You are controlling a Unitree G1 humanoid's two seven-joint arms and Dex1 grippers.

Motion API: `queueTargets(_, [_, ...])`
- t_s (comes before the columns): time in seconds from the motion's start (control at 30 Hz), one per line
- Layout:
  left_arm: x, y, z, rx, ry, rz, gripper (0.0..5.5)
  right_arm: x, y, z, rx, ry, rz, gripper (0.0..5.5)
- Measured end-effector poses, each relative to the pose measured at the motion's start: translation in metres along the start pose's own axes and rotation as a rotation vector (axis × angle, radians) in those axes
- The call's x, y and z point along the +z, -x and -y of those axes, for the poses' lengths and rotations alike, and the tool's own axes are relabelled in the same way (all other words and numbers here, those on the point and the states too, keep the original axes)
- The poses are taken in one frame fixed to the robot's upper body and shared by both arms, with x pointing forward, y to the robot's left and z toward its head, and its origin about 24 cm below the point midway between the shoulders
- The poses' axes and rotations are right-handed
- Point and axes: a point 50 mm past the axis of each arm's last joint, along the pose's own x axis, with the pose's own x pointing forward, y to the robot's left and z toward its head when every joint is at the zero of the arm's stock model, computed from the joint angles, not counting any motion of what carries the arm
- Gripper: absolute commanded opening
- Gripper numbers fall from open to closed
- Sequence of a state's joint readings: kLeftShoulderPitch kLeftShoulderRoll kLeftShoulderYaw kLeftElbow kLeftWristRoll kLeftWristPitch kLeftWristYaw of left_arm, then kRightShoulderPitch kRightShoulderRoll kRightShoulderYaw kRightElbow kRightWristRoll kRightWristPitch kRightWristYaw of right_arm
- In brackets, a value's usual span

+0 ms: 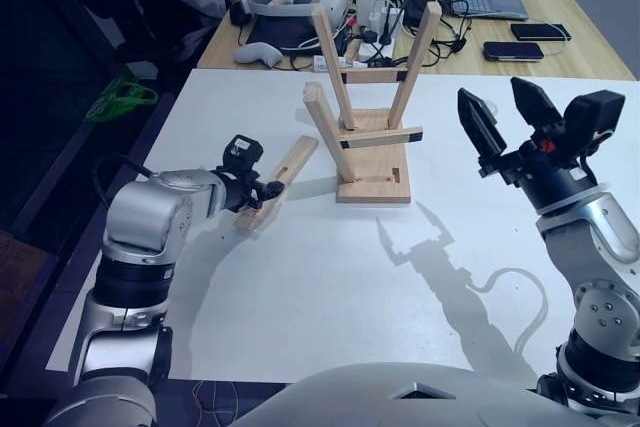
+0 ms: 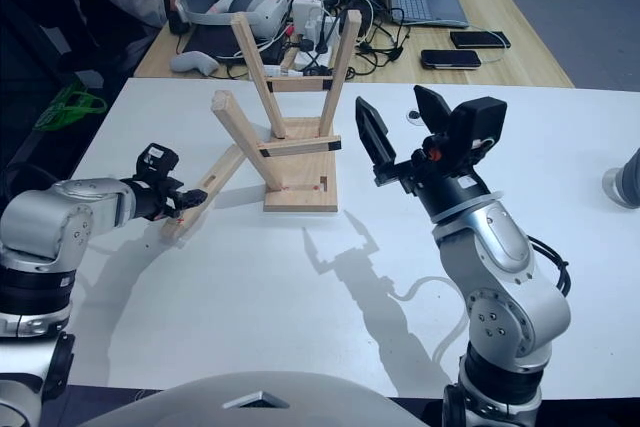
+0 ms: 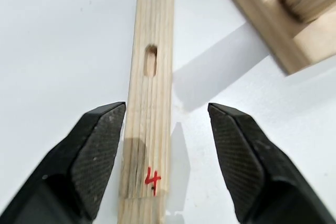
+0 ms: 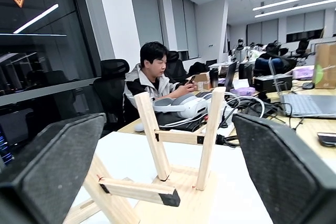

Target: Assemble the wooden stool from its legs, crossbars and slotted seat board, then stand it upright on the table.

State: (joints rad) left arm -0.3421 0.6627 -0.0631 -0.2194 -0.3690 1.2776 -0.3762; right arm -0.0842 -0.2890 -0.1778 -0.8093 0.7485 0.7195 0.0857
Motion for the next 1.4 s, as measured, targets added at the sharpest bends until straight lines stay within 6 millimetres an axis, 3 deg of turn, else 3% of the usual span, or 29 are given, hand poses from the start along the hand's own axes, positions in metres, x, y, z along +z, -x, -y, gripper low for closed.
queueTargets(0.17, [-0.008,-0.010,-0.004,-0.006,0.001,-0.016,3.49,-0.001,0.000,-0.001,0.012,-0.007,-0.016,4.54])
queueTargets(0.53, [-0.029,-0.023,-0.001,-0.036,0.029,-0.099,3.49,-0.003,0.000,-0.003,0.030,-0.016,-0.067,4.54])
queueTargets(0.87, [-0.029,-0.028,0.000,-0.016,0.052,-0.062,2.11,0.001,-0.002,-0.005,0.046,-0.008,-0.088,4.54])
queueTargets(1.0, [-0.028,-0.031,0.003,-0.025,0.040,-0.044,2.03,0.001,-0.001,-0.003,0.006,-0.007,-0.088,4.54])
queueTargets(1.23, [-0.019,-0.039,0.008,-0.032,0.035,-0.006,2.03,-0.006,-0.002,0.005,-0.098,0.058,-0.108,4.54])
queueTargets(1.33, [-0.006,-0.039,-0.001,0.045,0.040,0.057,2.03,-0.004,-0.009,0.013,-0.161,0.105,-0.092,4.54])
queueTargets(1.4, [0.016,-0.034,-0.006,0.135,0.036,0.169,2.03,-0.003,-0.021,0.024,-0.238,0.134,-0.074,4.54])
